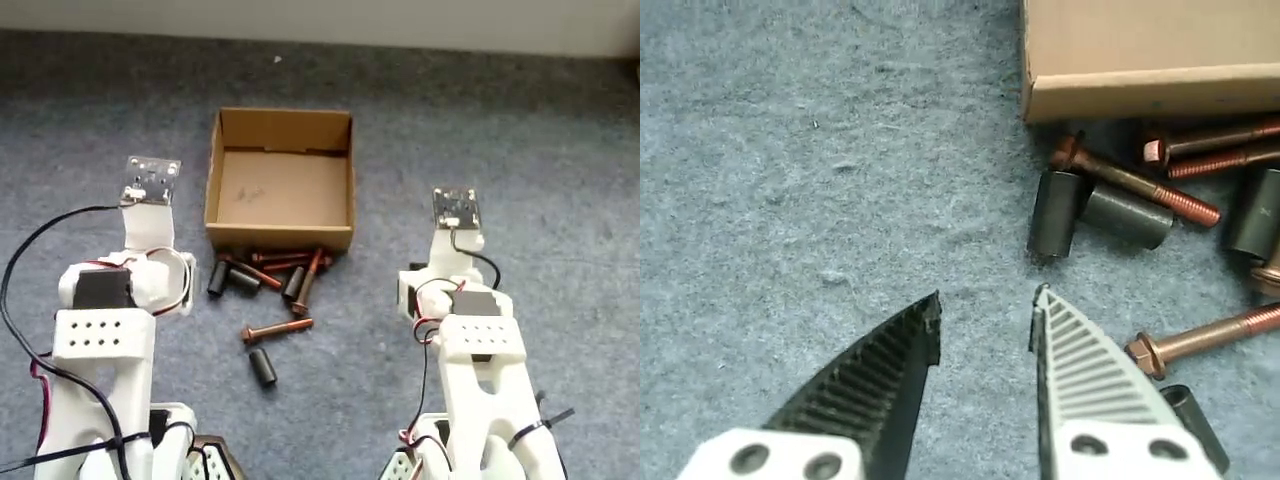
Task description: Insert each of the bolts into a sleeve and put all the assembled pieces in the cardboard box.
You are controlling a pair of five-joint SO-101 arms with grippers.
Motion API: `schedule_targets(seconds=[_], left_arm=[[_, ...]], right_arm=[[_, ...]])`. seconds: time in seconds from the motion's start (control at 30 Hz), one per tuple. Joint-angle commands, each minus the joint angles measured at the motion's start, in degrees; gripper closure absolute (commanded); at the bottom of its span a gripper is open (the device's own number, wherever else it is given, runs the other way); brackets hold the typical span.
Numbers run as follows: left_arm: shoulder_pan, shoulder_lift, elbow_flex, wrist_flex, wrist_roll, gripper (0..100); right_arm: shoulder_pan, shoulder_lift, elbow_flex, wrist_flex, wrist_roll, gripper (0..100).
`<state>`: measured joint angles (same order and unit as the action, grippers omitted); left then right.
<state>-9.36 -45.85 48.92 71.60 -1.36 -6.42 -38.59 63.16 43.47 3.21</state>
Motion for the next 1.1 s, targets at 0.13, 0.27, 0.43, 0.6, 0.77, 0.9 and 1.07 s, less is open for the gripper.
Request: schedule_targets(seconds=[0.13,0.27,0.43,0.6,0.77,0.9,1.07], left_arm=[[18.0,0.1,-3.0,-0.9,1.9,82],[22.5,0.1,-4.0,-2.8,2.2,82],[25.2,0.1,-3.7,-8.7,5.7,83],[31.6,1.4,-3.6,-11.6,6.6,83],[33.0,15.3,-6.5,-16.3,9.3,83],[34.4,29.0,-12.8,-17.7,9.5,83],[35.6,41.7,-21.6,-19.0,9.7,83]], right_arm=[[0.7,-2.2,-0.7,-1.1,-0.1,99.3],[2.5,-2.2,-0.8,-1.1,-0.4,99.3],[2.8,-2.2,-0.8,-1.1,-0.4,99.3],[2.9,-2.2,-0.9,-1.1,-0.4,99.3],[2.9,-2.2,-0.9,-1.1,-0.4,99.3],[2.9,-2.2,-0.9,-1.1,-0.4,99.3],[2.9,-2.2,-0.9,-1.1,-0.1,99.3]])
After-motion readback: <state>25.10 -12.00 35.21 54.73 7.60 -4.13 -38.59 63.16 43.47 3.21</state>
